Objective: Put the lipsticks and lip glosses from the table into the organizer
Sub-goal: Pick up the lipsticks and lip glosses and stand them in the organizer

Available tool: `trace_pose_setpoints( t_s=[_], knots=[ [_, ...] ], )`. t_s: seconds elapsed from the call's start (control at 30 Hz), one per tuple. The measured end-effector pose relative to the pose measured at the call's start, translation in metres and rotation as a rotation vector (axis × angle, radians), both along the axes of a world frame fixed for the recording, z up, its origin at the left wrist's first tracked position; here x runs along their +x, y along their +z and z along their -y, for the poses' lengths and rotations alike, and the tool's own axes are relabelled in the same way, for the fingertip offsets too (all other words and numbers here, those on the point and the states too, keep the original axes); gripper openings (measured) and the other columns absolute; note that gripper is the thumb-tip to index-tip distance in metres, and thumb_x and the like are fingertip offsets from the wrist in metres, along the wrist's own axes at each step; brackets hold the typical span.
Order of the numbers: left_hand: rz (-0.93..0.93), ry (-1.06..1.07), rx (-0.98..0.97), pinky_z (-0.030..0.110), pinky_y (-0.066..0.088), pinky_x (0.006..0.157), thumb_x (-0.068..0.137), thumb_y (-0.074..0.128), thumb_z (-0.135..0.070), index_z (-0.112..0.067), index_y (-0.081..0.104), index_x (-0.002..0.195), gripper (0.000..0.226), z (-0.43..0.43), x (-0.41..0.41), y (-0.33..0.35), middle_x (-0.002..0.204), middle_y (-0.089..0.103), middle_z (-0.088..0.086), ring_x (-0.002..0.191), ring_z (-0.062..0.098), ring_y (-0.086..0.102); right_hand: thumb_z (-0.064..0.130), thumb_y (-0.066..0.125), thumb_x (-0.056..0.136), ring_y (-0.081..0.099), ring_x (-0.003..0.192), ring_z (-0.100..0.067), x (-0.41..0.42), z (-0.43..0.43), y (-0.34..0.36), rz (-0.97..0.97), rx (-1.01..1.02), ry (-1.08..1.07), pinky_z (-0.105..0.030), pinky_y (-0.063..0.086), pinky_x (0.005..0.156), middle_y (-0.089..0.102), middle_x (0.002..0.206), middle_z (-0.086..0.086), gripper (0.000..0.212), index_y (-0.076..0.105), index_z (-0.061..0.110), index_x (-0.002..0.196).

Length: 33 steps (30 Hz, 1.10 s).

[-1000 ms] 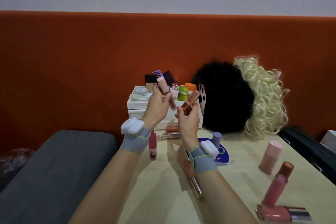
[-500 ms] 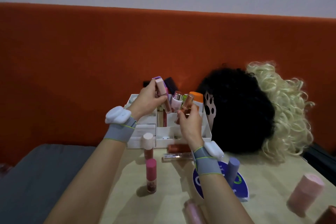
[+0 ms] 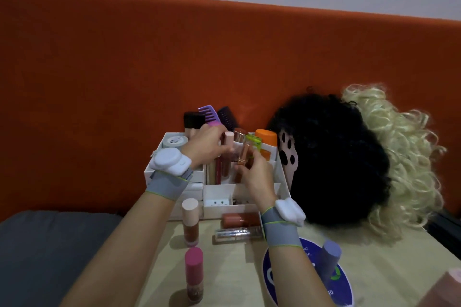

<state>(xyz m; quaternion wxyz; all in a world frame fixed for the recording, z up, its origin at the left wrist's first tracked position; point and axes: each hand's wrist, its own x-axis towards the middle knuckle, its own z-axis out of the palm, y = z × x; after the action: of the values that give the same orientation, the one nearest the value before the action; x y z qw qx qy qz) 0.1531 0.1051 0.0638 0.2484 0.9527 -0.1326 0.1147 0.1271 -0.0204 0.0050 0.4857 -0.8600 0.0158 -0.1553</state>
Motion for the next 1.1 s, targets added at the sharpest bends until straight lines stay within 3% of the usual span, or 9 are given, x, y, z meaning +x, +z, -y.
trace_pose_setpoints(
  t_s=[0.1, 0.23, 0.33, 0.5, 0.7, 0.77, 0.87, 1.1],
  knots=[
    [-0.009, 0.013, -0.003, 0.031, 0.035, 0.073, 0.081, 0.066, -0.025, -0.014, 0.063, 0.099, 0.022, -0.001, -0.002, 0.001, 0.103, 0.067, 0.013, 0.103, 0.031, 0.057, 0.007, 0.069, 0.078, 0.061, 0.107, -0.031, 0.003, 0.001, -0.003, 0.008, -0.019, -0.012, -0.041, 0.05, 0.093, 0.067, 0.113, -0.014, 0.045, 0.057, 0.013, 0.121],
    [-0.053, 0.041, 0.007, 0.036, 0.038, 0.084, 0.075, 0.071, -0.024, -0.022, 0.062, 0.094, 0.021, -0.002, -0.003, 0.0, 0.093, 0.064, 0.004, 0.105, 0.028, 0.057, 0.007, 0.073, 0.075, 0.063, 0.104, -0.032, 0.007, 0.003, -0.007, -0.005, -0.03, -0.021, -0.042, 0.05, 0.092, 0.069, 0.11, -0.016, 0.043, 0.061, 0.009, 0.116],
    [-0.056, 0.063, 0.044, 0.035, 0.028, 0.079, 0.076, 0.07, -0.026, -0.024, 0.063, 0.095, 0.02, -0.002, -0.002, 0.0, 0.09, 0.058, -0.003, 0.106, 0.024, 0.054, 0.006, 0.072, 0.075, 0.063, 0.104, -0.031, 0.008, 0.004, -0.007, -0.012, -0.024, -0.024, -0.04, 0.051, 0.092, 0.069, 0.111, -0.015, 0.043, 0.061, 0.01, 0.117],
    [-0.049, 0.057, 0.037, 0.036, 0.034, 0.083, 0.077, 0.071, -0.026, -0.029, 0.059, 0.088, 0.016, -0.001, -0.003, 0.0, 0.09, 0.058, -0.002, 0.106, 0.026, 0.054, 0.004, 0.07, 0.078, 0.062, 0.105, -0.029, 0.006, 0.004, -0.006, -0.032, -0.017, -0.012, -0.034, 0.049, 0.091, 0.069, 0.112, -0.014, 0.042, 0.06, 0.01, 0.119],
    [-0.016, 0.062, 0.028, 0.036, 0.034, 0.082, 0.078, 0.071, -0.023, -0.023, 0.065, 0.099, 0.023, 0.0, -0.004, -0.002, 0.092, 0.062, 0.001, 0.106, 0.027, 0.055, 0.006, 0.066, 0.082, 0.06, 0.109, -0.028, 0.002, 0.004, -0.003, -0.045, -0.043, -0.002, -0.028, 0.045, 0.088, 0.067, 0.116, -0.013, 0.04, 0.059, 0.01, 0.121],
    [-0.005, 0.074, 0.027, 0.035, 0.03, 0.08, 0.078, 0.07, -0.023, -0.024, 0.065, 0.1, 0.023, 0.0, -0.005, -0.002, 0.098, 0.065, 0.003, 0.108, 0.026, 0.054, 0.007, 0.067, 0.082, 0.06, 0.107, -0.028, 0.002, 0.002, -0.004, -0.043, -0.049, -0.001, -0.029, 0.046, 0.087, 0.068, 0.113, -0.013, 0.037, 0.06, 0.011, 0.118],
    [-0.005, 0.077, 0.022, 0.035, 0.027, 0.079, 0.078, 0.07, -0.023, -0.024, 0.065, 0.1, 0.022, 0.0, -0.006, 0.0, 0.09, 0.059, -0.002, 0.107, 0.025, 0.053, 0.007, 0.068, 0.081, 0.061, 0.106, -0.029, 0.004, -0.001, -0.006, -0.026, -0.057, 0.004, -0.035, 0.049, 0.091, 0.069, 0.111, -0.013, 0.038, 0.061, 0.013, 0.118],
    [-0.021, 0.07, 0.005, 0.04, 0.038, 0.091, 0.077, 0.071, -0.021, -0.024, 0.066, 0.1, 0.024, 0.001, -0.009, 0.001, 0.089, 0.057, -0.003, 0.106, 0.026, 0.055, 0.001, 0.068, 0.078, 0.064, 0.1, -0.028, 0.004, -0.003, -0.011, 0.023, -0.053, 0.016, -0.038, 0.052, 0.091, 0.07, 0.107, -0.013, 0.038, 0.063, 0.013, 0.113]
  ],
)
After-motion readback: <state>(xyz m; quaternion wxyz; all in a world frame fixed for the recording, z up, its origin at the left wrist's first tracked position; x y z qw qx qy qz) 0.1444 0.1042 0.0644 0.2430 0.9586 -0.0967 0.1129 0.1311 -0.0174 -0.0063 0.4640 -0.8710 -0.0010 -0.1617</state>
